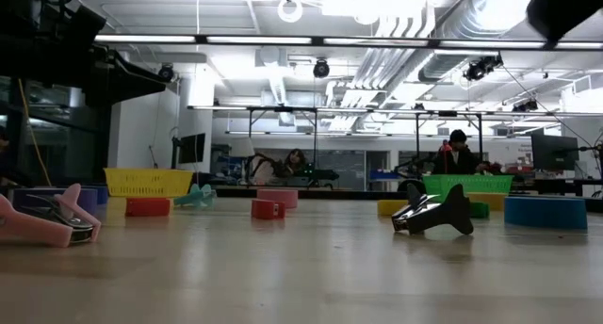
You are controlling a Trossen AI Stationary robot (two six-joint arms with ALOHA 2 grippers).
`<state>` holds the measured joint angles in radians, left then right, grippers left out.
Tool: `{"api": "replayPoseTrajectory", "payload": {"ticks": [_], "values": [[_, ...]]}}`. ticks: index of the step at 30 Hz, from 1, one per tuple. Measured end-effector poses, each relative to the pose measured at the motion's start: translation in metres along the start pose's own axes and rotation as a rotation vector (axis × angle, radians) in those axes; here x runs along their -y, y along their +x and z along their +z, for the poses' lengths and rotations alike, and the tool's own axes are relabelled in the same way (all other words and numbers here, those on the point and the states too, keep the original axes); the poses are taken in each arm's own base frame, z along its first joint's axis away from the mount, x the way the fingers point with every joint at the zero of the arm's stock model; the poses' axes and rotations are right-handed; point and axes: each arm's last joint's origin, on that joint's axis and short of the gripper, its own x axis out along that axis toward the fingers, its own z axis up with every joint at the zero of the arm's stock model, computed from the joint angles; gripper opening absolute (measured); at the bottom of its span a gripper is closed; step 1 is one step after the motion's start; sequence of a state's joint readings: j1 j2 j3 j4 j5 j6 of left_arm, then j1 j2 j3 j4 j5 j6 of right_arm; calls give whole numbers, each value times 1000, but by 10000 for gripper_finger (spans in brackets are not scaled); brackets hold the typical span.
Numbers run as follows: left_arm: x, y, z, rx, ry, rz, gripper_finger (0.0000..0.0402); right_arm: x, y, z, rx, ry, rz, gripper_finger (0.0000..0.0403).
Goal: Pick and place Stapler, Stapler remover, tape
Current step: Put the gray staple remover into the orange bin
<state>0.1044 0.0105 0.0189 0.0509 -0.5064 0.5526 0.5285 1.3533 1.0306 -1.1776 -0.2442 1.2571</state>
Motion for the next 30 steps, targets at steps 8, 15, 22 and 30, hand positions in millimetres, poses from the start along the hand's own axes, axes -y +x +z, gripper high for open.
{"api": "replayPoseTrajectory", "payload": {"ticks": [8, 15, 22, 30], "values": [[0, 0, 0, 0, 0, 0, 193, -18, 11, -43, -16, 123, 60, 99], [0, 0, 0, 0, 0, 0, 193, -32, 25, -80, -52, 208, 92, 99], [0, 0, 0, 0, 0, 0, 193, -47, 52, -105, -78, 195, 83, 99], [0, 0, 0, 0, 0, 0, 193, -59, 81, -111, -77, 196, 39, 99]]}}
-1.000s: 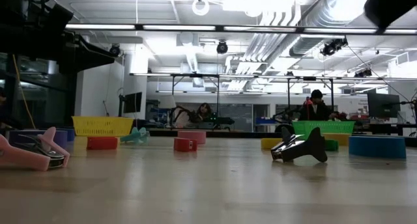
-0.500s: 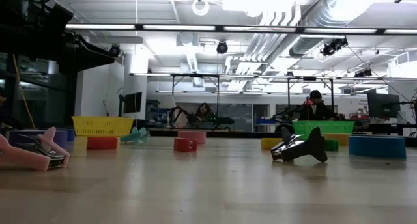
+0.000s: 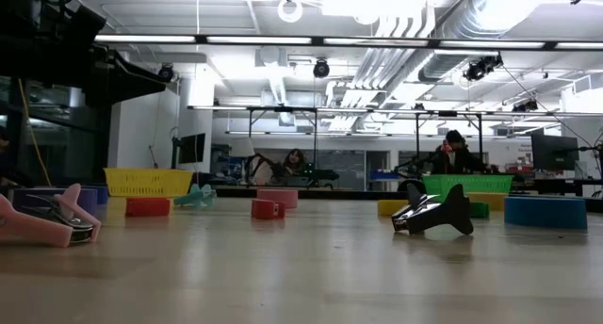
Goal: Pick and place Stapler, Stapler remover, tape
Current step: Put the gray staple remover into the orange bin, then put the green stapler into the green bin
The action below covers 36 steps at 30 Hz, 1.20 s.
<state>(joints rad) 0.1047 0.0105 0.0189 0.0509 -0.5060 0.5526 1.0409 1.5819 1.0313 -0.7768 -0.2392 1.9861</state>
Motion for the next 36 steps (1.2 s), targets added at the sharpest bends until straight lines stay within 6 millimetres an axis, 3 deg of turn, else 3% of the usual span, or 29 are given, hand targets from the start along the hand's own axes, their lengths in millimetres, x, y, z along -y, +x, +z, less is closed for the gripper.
{"api": "replayPoseTrajectory", "payload": {"ticks": [8, 24, 29, 36], "values": [[0, 0, 0, 0, 0, 0, 193, -7, 22, 2, 7, -27, -32, 108], [0, 0, 0, 0, 0, 0, 193, -8, 21, 2, -21, -22, -34, 190], [0, 0, 0, 0, 0, 0, 193, -6, 10, 1, -74, -22, -20, 214], [0, 0, 0, 0, 0, 0, 193, 6, -27, 4, -37, 19, 51, 217]]}}
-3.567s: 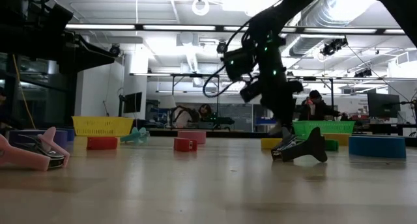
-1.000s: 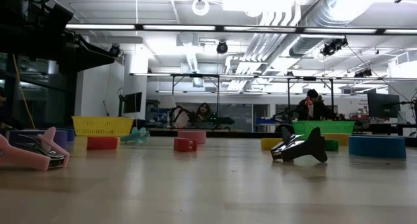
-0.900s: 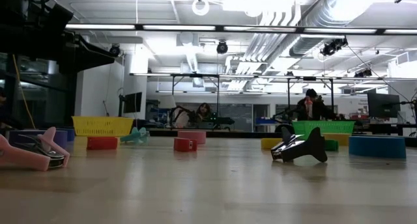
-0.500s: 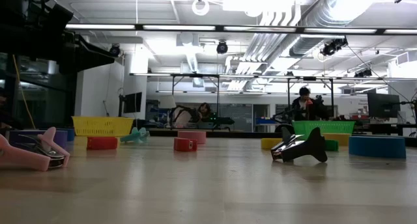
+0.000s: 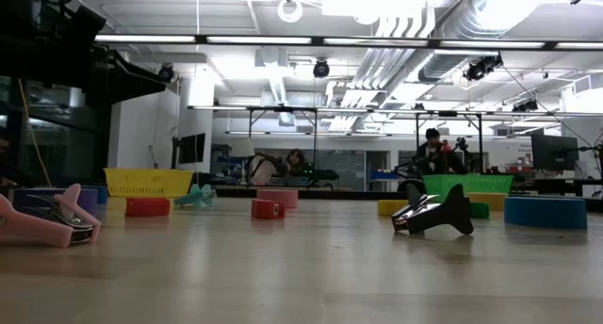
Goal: Pick and place Stapler, Stapler remover, tape
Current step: Put the green stapler into the green bin
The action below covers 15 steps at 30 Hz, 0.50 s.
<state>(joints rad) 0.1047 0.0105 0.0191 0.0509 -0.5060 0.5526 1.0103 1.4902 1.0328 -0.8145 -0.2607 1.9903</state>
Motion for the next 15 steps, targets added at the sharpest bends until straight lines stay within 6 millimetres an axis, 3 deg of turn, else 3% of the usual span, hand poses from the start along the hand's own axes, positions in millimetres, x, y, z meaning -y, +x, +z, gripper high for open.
{"api": "replayPoseTrajectory", "payload": {"ticks": [9, 15], "values": [[0, 0, 0, 0, 0, 0, 193, 25, -45, 25, 279, -16, 22, 212], [0, 0, 0, 0, 0, 0, 193, 26, -61, 53, 552, -126, 13, 211]]}}
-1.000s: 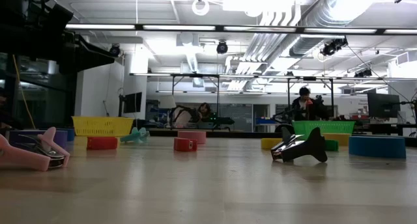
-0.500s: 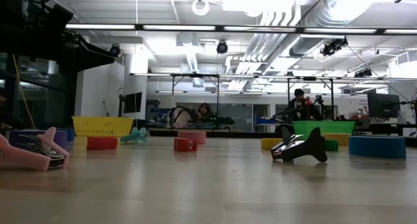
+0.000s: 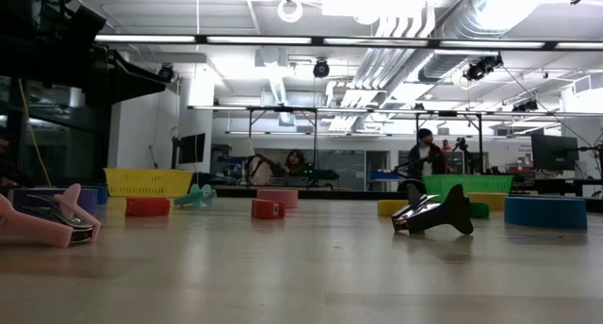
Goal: Pick and place Stapler, Stapler remover, tape
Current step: Put the green stapler into the green bin
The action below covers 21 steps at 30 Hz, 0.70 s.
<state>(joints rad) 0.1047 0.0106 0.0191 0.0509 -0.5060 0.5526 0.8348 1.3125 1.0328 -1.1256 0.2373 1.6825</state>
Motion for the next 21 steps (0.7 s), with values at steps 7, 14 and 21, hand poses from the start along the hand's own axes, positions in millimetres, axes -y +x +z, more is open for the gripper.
{"api": "replayPoseTrajectory", "payload": {"ticks": [7, 14, 21], "values": [[0, 0, 0, 0, 0, 0, 193, -1, 8, 36, 247, -22, -46, 223], [0, 0, 0, 0, 0, 0, 193, 5, 14, 73, 262, 30, -115, 261], [0, 0, 0, 0, 0, 0, 193, 16, 20, 110, 258, 61, -164, 291]]}}
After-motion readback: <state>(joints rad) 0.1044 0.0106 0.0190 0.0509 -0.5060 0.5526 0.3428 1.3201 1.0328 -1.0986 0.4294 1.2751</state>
